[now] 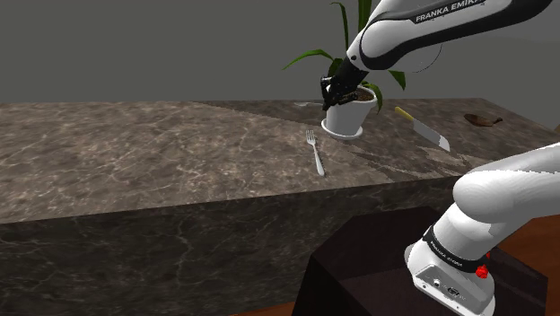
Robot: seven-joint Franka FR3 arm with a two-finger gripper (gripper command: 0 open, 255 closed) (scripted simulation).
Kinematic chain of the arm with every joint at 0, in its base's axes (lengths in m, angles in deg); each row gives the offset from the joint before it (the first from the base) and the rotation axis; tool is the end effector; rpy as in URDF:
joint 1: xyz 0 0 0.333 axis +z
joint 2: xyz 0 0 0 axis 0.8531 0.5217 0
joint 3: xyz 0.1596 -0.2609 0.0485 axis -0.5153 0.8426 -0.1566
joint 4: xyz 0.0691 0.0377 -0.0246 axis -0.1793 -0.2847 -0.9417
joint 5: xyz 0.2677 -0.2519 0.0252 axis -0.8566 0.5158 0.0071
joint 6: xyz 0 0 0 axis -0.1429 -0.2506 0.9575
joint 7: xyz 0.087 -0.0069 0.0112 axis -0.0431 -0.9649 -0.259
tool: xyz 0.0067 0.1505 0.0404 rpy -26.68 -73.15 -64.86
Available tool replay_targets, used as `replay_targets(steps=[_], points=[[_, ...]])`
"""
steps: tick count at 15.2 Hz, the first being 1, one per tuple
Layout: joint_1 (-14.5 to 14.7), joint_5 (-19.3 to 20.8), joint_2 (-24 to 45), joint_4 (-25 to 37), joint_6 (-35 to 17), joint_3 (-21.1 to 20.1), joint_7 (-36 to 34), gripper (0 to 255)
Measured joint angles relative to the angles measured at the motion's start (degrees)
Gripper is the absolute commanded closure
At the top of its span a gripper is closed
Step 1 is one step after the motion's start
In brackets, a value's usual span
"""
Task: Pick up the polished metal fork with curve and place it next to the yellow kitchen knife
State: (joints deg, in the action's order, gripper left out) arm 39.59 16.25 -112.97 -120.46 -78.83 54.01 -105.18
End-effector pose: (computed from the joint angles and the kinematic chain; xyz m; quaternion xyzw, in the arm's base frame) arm 0.4103 0.0038 0.4289 -0.9040 0.3738 -0.1827 0.0983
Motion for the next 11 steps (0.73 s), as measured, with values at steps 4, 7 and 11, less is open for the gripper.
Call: replay_targets(steps=[4, 7, 11], points=[[-0.6, 0.8, 1.2, 0.8, 0.5, -1.1, -1.3, 0], [-3.9, 5.4, 7.1, 3.7, 3.4, -5.9, -7.8, 0], [-8.3, 13.9, 17.7, 10.1, 9.0, -12.9, -19.1, 0]])
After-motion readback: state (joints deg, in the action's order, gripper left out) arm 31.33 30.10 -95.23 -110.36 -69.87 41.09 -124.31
